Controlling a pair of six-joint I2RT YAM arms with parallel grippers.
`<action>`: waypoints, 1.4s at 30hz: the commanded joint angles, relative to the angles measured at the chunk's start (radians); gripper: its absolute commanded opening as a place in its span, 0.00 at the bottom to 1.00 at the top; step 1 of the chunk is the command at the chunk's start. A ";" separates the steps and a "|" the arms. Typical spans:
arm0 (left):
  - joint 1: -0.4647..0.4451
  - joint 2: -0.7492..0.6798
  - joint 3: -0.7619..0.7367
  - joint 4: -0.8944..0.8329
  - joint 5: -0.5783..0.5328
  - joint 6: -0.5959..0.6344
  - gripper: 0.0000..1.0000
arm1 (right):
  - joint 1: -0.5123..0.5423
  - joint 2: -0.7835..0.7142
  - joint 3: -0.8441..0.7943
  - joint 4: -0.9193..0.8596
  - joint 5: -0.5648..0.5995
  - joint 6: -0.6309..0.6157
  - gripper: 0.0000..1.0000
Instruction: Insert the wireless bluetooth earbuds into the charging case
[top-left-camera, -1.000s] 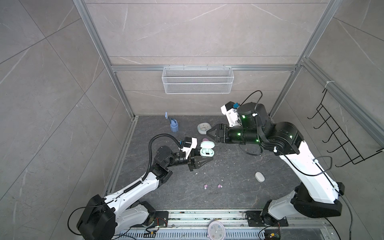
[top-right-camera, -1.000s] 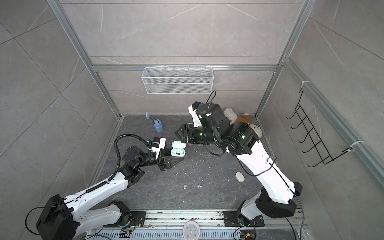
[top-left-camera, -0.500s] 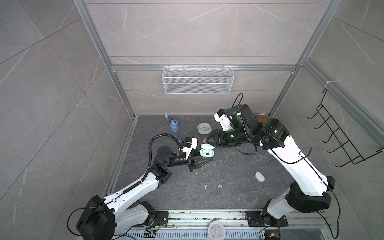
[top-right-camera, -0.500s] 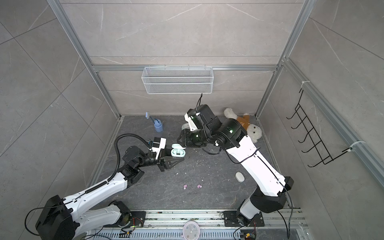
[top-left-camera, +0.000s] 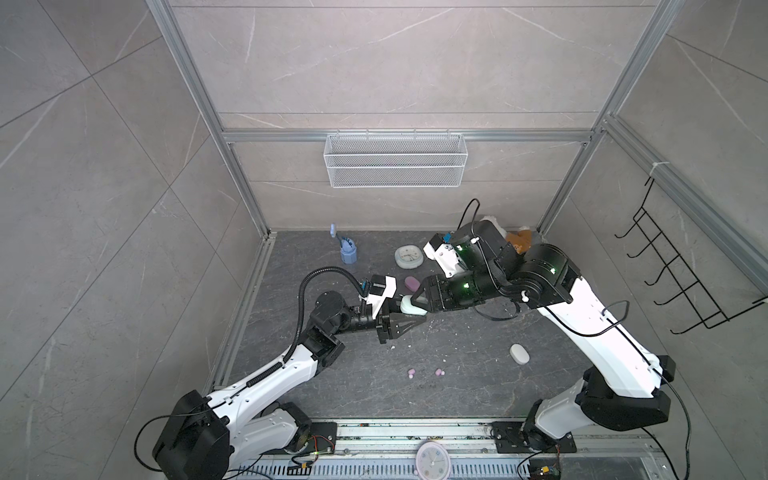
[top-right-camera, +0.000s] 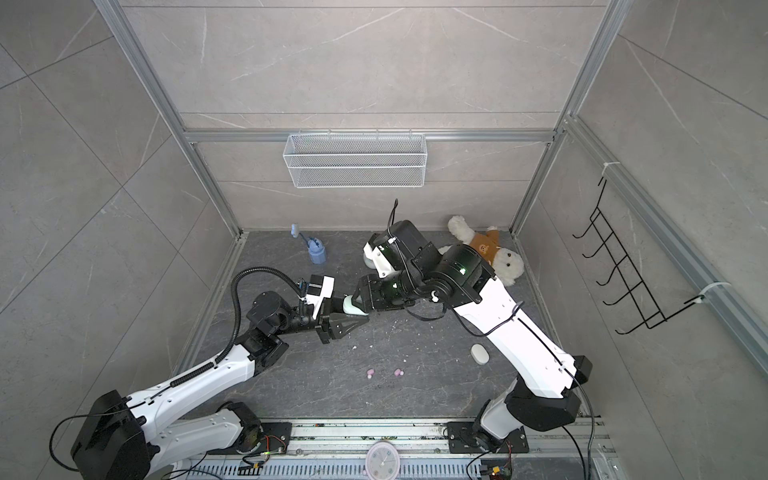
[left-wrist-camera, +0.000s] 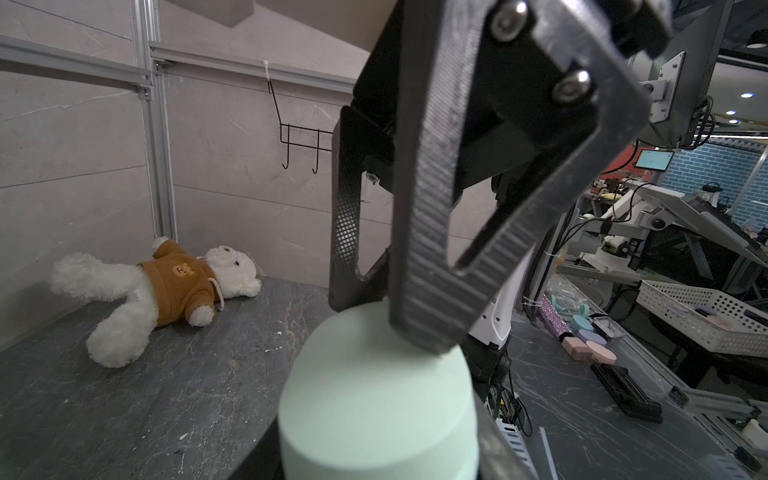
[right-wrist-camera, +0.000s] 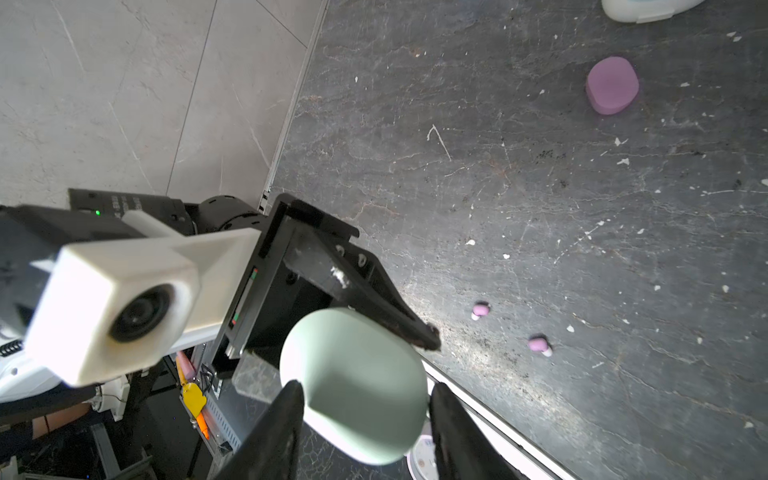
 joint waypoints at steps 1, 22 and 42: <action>0.001 -0.019 0.036 0.000 -0.014 0.034 0.16 | 0.013 0.025 0.035 -0.078 0.025 -0.033 0.52; -0.001 -0.081 0.136 -0.561 -0.040 0.263 0.16 | -0.112 -0.216 -0.365 0.215 -0.051 0.166 0.92; -0.007 -0.051 0.181 -0.780 -0.056 0.377 0.16 | -0.114 -0.166 -0.603 0.483 -0.236 0.246 0.93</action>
